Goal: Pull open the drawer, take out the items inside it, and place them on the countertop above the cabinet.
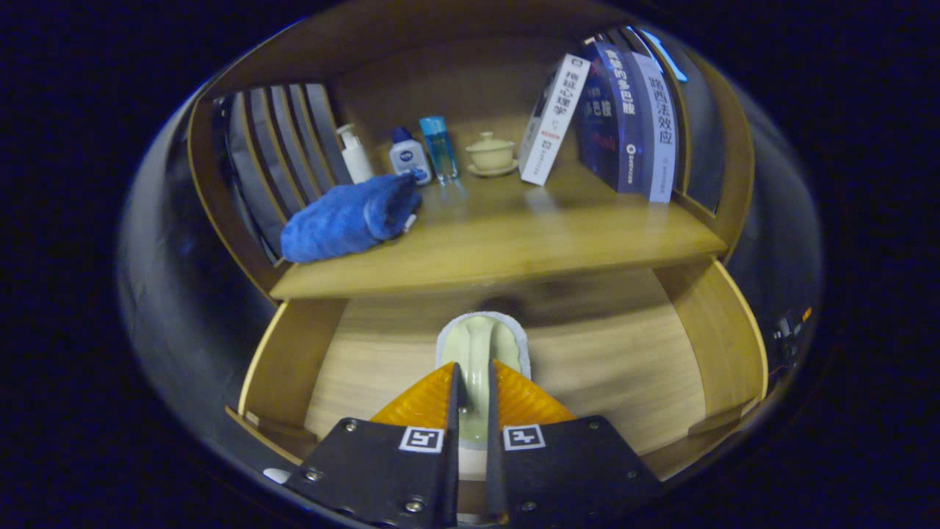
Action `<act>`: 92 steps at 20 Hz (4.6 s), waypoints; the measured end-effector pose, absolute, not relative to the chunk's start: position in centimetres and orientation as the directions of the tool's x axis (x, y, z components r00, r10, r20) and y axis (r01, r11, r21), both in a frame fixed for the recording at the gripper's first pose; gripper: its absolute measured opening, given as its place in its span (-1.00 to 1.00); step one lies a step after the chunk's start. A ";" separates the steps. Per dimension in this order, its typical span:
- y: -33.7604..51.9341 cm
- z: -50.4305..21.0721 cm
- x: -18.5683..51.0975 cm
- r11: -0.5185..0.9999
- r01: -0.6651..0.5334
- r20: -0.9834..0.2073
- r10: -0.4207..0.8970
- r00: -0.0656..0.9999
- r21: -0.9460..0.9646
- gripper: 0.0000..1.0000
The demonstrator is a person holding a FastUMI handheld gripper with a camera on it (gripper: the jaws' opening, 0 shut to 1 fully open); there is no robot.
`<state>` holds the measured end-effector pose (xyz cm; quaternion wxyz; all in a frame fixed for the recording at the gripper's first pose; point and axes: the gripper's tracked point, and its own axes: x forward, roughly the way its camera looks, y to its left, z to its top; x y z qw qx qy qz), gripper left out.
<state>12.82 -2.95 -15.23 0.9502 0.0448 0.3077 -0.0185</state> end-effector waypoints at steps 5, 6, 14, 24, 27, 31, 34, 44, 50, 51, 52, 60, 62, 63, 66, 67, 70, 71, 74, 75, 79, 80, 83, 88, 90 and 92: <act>-2.3 -9.4 12.7 1.000 0.002 -0.403 0.008 0.915 0.024 -0.69; -2.2 -7.9 12.5 1.000 -0.008 -0.345 0.002 0.939 -0.016 -0.69; 0.1 2.1 9.1 0.996 -0.016 -0.081 0.009 0.997 -0.085 -0.69; 0.0 11.1 3.9 0.999 0.040 0.111 -0.036 0.993 -0.034 -0.69; 0.1 11.8 3.7 0.997 0.073 0.109 -0.072 0.991 -0.001 -0.70; 0.2 11.2 6.0 0.994 0.106 0.052 -0.108 0.993 0.036 -0.70; 0.7 9.5 9.2 0.992 0.103 -0.022 -0.102 0.995 0.075 -0.70; -0.1 7.5 19.7 0.988 0.154 -0.175 -0.154 0.972 -0.014 -0.70; -2.4 1.9 24.8 0.977 0.202 -0.285 -0.214 0.934 -0.071 -0.70; -2.7 0.5 25.4 0.976 0.208 -0.305 -0.219 0.927 -0.070 -0.70; -3.1 -0.7 25.9 0.976 0.206 -0.324 -0.219 0.920 -0.073 -0.70; -6.2 -8.2 29.9 0.968 0.209 -0.404 -0.249 0.880 -0.140 -0.68; -6.5 -8.1 31.2 0.961 0.208 -0.352 -0.261 0.899 -0.182 -0.69; -6.6 -7.9 31.1 0.956 0.214 -0.338 -0.272 0.901 -0.200 -0.69; -6.6 -8.0 31.0 0.945 0.229 -0.313 -0.295 0.903 -0.232 -0.68; -6.6 -8.0 31.0 0.943 0.235 -0.306 -0.301 0.903 -0.235 -0.69; -5.7 -8.8 30.9 0.954 0.210 -0.334 -0.274 0.902 -0.214 -0.45; -5.5 -9.4 30.6 0.959 0.203 -0.347 -0.263 0.900 -0.200 -0.21; -5.1 -7.1 29.4 0.967 0.215 -0.284 -0.246 0.927 -0.137 0.50; -4.9 -6.4 28.8 0.968 0.221 -0.259 -0.244 0.934 -0.116 0.73; -2.6 -3.6 23.9 0.983 0.164 -0.226 -0.177 0.958 -0.077 0.97; -2.0 -3.0 22.4 0.987 0.150 -0.217 -0.161 0.963 -0.064 0.97; -1.6 -1.9 17.5 0.987 0.159 -0.181 -0.163 0.970 -0.037 0.96; -2.0 -0.7 8.9 0.986 0.163 -0.134 -0.168 0.977 -0.045 0.97; -2.1 -0.6 5.5 0.985 0.163 -0.124 -0.168 0.978 -0.053 0.96; -1.9 -1.4 2.8 0.987 0.154 -0.120 -0.157 0.980 -0.041 0.97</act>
